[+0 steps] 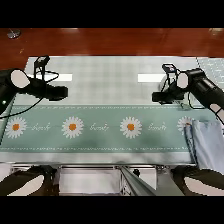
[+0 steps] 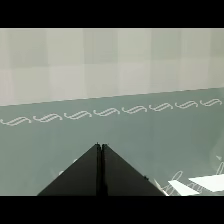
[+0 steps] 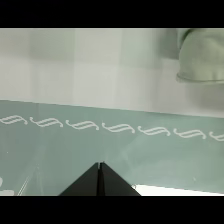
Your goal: Fold the shirts.
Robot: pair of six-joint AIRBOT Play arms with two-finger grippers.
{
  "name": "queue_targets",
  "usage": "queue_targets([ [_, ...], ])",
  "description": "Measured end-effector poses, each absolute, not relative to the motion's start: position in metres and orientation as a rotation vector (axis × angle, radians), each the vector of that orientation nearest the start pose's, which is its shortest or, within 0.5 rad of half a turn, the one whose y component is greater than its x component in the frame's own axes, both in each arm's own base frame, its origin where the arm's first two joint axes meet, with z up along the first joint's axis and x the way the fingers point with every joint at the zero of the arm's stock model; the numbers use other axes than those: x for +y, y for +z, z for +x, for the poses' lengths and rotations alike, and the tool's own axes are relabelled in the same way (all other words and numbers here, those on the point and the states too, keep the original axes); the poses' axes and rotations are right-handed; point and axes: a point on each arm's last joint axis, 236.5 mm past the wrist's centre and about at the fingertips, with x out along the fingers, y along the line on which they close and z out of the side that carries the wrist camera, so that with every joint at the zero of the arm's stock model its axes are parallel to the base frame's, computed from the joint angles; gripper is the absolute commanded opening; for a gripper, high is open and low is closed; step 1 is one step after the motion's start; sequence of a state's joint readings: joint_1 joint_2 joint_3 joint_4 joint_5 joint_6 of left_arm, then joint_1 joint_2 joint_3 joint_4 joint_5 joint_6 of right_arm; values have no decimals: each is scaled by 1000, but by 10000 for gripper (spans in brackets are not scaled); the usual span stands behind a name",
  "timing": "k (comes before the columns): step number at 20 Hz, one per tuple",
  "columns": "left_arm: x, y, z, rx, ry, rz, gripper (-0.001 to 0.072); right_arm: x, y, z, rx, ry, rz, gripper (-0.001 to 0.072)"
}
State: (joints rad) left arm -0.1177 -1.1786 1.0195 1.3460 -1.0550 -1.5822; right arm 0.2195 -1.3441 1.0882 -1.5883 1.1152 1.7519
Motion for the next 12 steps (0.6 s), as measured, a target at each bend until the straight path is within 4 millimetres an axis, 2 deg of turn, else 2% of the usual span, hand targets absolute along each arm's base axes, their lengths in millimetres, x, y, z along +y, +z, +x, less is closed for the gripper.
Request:
queue_targets([
  [4, -90, 8, 361, 1219, -202, -153, 20, 78, -36, 373, 1324, 56, -15, 27],
  [5, -91, 8, 364, 1206, -202, -154, 20, 78, -35, 379, 1300, 57, -20, 78],
  [6, -91, 10, 370, 1183, -199, -157, 21, 76, -33, 386, 1268, 55, -30, 384],
  [7, -91, 11, 377, 1155, -197, -160, 22, 73, -30, 395, 1230, 49, -48, 630],
  [8, -91, 13, 384, 1126, -193, -163, 45, 69, -26, 404, 1191, 36, -66, 626],
  [9, -90, 16, 392, 1091, -188, -167, 290, 62, -21, 414, 1143, 14, -95, 626],
  [10, -89, 19, 402, 1053, -182, -172, 693, 51, -12, 426, 1092, -22, -122, 625],
  [12, -86, 25, 419, 977, -166, -181, 705, 21, 8, 446, 1007, -112, -154, 624],
])
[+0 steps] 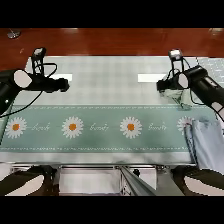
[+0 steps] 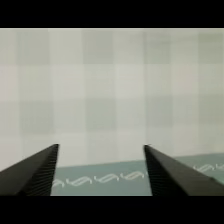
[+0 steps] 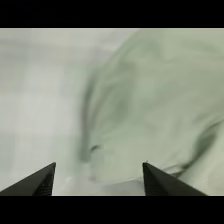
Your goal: Fold the shirts.
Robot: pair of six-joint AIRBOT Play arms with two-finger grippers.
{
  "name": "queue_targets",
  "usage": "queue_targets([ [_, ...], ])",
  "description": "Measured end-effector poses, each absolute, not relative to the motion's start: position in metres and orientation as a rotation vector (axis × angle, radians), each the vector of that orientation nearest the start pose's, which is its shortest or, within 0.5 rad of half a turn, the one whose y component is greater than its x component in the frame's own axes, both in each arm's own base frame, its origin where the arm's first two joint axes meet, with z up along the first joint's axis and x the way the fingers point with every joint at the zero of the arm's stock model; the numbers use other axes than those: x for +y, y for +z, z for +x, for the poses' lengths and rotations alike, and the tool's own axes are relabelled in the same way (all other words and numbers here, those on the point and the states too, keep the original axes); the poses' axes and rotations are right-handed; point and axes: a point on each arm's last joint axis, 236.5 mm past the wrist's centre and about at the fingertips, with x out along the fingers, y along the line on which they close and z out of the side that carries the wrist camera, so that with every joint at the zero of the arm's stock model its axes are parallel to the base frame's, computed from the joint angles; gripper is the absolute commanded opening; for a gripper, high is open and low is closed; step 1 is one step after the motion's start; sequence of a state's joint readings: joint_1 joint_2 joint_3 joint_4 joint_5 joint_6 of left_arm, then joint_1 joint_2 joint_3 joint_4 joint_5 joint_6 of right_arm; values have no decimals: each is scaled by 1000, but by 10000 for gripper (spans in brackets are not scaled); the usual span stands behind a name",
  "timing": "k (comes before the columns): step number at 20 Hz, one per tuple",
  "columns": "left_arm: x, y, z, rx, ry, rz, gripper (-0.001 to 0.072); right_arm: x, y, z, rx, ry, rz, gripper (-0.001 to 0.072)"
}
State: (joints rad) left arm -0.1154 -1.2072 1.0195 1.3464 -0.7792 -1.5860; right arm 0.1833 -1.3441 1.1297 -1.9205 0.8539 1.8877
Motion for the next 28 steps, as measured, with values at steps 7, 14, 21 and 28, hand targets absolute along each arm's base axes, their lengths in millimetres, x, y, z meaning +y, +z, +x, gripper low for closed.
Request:
queue_targets([
  [7, -69, 38, 450, 841, -124, -156, 705, -131, 7, 460, 954, -484, 86, 616],
  [14, -68, 20, 449, 885, -119, -147, 704, -152, -75, 469, 1160, -457, 365, 478],
  [21, -41, 7, 408, 1118, -80, -69, 703, -87, -29, 506, 1195, -132, 455, 25],
  [28, -44, 50, 333, 1145, -113, -114, 704, -48, 214, 516, 699, 42, 315, 24],
])
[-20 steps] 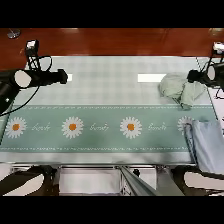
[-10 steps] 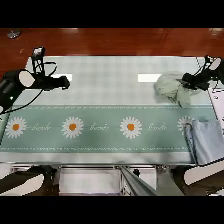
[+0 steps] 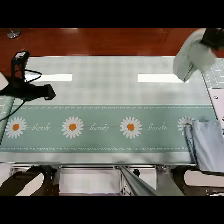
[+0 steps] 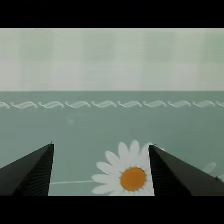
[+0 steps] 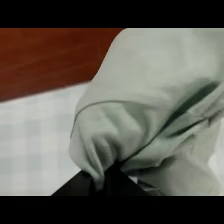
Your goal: Fold the shirts.
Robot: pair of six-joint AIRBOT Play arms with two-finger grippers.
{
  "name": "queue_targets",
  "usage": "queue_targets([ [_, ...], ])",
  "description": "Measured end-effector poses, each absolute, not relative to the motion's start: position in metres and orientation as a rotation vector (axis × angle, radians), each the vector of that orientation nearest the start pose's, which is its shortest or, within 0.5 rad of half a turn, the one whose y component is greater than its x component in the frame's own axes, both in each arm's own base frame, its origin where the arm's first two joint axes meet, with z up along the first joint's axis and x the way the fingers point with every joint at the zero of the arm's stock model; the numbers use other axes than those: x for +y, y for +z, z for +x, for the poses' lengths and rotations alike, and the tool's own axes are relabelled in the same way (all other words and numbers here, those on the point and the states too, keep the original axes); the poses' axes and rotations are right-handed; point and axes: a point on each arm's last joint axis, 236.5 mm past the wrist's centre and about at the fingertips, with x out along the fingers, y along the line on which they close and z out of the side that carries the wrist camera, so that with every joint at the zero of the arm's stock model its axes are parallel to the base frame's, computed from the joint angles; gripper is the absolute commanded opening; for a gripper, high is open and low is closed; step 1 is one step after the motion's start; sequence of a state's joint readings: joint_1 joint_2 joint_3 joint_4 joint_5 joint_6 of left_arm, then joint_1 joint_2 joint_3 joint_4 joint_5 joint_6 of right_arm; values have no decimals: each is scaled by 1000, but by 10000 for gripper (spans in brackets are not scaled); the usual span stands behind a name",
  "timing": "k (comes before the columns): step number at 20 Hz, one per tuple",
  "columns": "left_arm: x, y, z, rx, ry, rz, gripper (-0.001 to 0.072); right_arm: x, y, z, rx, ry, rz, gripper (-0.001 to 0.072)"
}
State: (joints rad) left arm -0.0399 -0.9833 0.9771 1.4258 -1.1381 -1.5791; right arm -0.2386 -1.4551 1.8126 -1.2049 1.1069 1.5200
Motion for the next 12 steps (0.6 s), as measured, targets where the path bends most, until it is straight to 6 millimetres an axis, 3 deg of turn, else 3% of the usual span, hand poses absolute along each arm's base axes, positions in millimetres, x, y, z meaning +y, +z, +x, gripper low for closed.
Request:
queue_targets([
  [3, -79, 62, 296, 1087, -219, -160, 703, -19, 305, 478, 517, 106, 232, 24],
  [5, -95, 67, 278, 1062, -270, -176, 703, 1, 348, 446, 434, 142, 178, 24],
  [7, -103, 69, 267, 1046, -298, -185, 703, 24, 374, 413, 396, 186, 114, 24],
  [10, -109, 71, 262, 1024, -318, -199, 703, 68, 374, 368, 437, 292, 22, 24],
  [12, -111, 72, 263, 1014, -318, -212, 703, 100, 344, 349, 533, 378, -25, 24],
])
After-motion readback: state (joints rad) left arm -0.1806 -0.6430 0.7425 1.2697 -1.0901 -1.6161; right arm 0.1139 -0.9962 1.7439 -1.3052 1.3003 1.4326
